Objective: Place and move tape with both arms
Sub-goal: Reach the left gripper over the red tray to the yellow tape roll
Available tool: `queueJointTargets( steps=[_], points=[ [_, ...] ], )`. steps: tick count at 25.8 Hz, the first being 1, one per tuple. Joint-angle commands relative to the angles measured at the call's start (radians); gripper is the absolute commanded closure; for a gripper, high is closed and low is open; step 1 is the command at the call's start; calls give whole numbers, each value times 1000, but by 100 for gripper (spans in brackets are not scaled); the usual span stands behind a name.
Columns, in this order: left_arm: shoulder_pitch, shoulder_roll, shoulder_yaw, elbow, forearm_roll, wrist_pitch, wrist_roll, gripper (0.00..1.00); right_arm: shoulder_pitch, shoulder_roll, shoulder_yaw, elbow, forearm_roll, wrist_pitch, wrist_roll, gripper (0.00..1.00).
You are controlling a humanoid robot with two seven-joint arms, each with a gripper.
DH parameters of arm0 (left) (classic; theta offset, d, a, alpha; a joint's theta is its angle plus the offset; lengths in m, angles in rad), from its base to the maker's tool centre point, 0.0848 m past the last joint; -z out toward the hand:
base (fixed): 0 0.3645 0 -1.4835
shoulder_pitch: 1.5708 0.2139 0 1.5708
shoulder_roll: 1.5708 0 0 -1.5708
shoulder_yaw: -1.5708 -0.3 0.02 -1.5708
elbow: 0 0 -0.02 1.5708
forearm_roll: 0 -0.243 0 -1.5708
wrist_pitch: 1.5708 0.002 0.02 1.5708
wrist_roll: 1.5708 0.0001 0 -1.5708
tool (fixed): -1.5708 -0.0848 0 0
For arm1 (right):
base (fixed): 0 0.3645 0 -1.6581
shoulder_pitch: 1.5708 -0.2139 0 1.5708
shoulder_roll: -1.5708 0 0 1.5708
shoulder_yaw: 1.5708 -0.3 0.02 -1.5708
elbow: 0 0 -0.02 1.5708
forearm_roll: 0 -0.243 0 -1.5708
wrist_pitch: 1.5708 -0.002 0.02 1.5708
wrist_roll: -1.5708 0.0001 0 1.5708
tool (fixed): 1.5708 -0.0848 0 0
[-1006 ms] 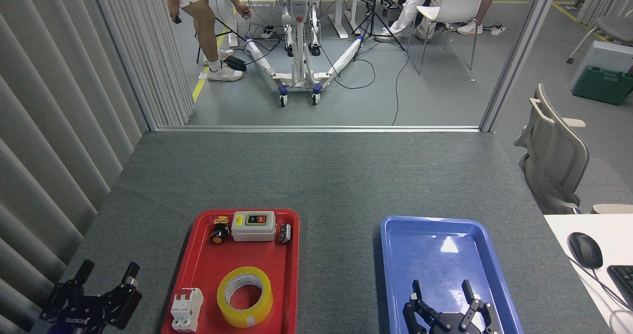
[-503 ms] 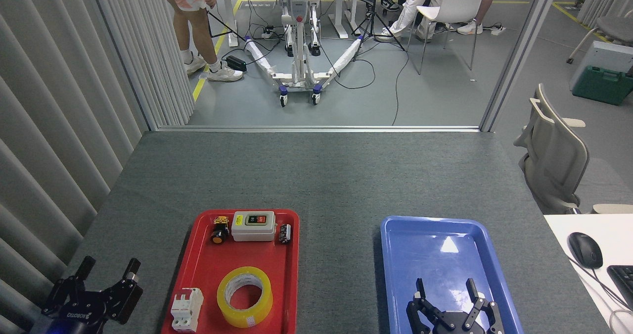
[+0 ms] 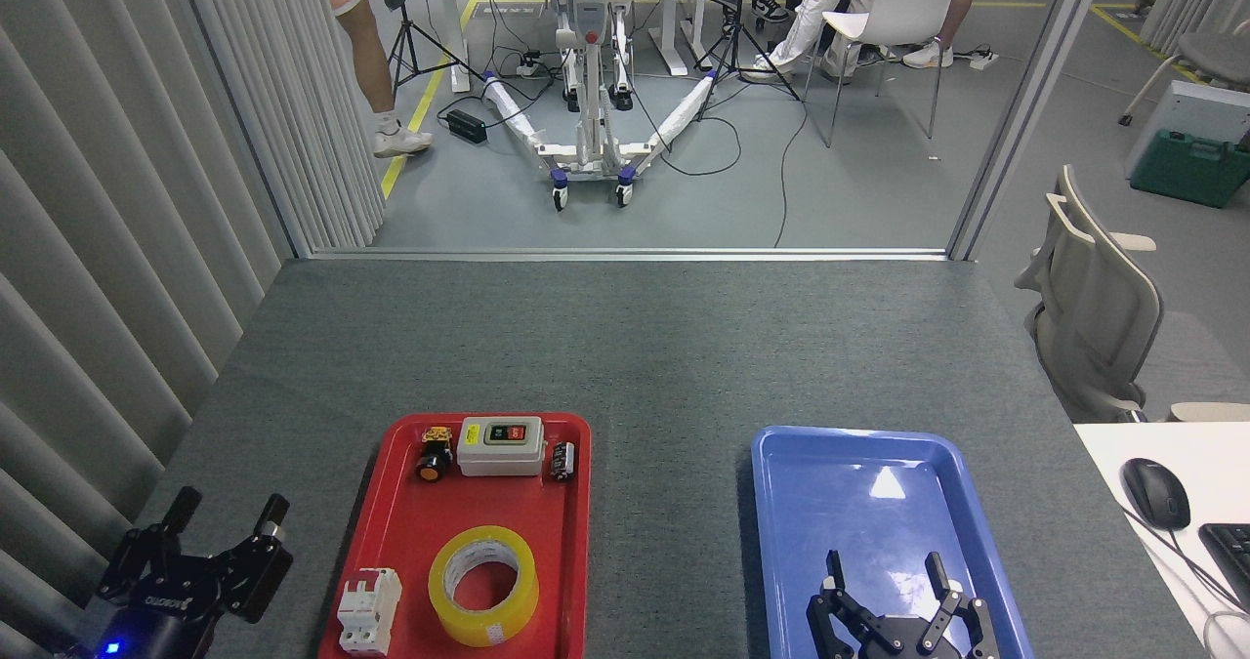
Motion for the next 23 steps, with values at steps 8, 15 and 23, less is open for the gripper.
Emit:
queueJointTargets(
  steps=[8, 15, 23],
  points=[
    [-473, 387, -680, 59, 280, 76, -212, 0, 0, 0, -5, 1, 0, -2, 5, 0],
    [-617, 389, -802, 27, 339, 95, -689, 0, 0, 2, -5, 1, 3, -2, 4, 0],
    [-632, 297, -812, -16, 339, 93, -1085, 0, 2, 2, -7, -1, 5, -2, 2, 0]
  ],
)
